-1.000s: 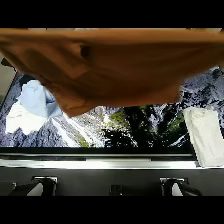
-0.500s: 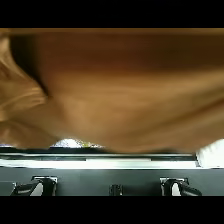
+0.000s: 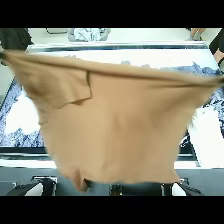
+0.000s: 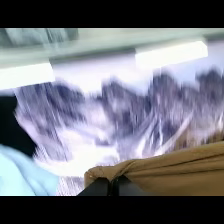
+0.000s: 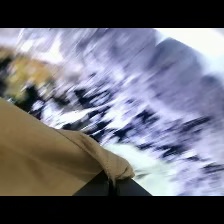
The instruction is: Fold the shirts.
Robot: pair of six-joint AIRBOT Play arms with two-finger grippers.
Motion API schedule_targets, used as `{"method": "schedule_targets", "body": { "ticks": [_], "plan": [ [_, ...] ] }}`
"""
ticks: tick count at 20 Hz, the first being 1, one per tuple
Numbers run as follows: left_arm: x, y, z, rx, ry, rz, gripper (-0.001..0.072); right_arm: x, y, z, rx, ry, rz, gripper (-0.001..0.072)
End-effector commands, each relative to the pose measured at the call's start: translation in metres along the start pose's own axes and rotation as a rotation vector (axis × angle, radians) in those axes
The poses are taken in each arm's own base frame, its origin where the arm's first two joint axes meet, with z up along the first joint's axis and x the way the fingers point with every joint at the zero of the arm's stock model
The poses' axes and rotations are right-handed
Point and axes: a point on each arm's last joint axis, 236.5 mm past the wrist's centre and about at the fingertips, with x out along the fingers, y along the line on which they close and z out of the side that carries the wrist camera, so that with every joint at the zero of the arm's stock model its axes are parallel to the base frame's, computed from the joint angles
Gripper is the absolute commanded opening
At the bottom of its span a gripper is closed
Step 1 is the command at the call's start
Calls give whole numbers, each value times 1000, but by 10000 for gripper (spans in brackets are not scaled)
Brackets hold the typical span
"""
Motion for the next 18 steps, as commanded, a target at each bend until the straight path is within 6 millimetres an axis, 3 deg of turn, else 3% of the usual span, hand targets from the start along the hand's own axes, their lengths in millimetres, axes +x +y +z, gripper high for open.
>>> {"method": "schedule_targets", "body": {
  "ticks": [1,2,4,6,8,10,12,15,18],
  "plan": [
    [134,28,-105,-136,365,-84,27,131,29,-41,108,244,305,40],
    [168,34,-127,-167,417,-94,27,168,33,-43,105,270,325,40],
    [223,37,-152,-211,459,-118,27,230,46,-35,84,274,328,40],
    [266,46,-162,-242,431,-97,28,281,51,-10,88,195,265,41],
    [295,57,-164,-305,385,-52,28,314,33,18,145,77,152,41],
    [316,67,-159,-325,325,-17,28,329,8,41,248,-41,52,41],
    [329,77,-140,-317,237,13,28,334,-12,54,303,-121,-14,41],
    [332,85,-115,-415,144,44,28,334,-14,55,306,-127,-18,41],
    [334,83,-123,-422,173,37,28,335,-13,54,300,-123,-17,41]
  ]
}}
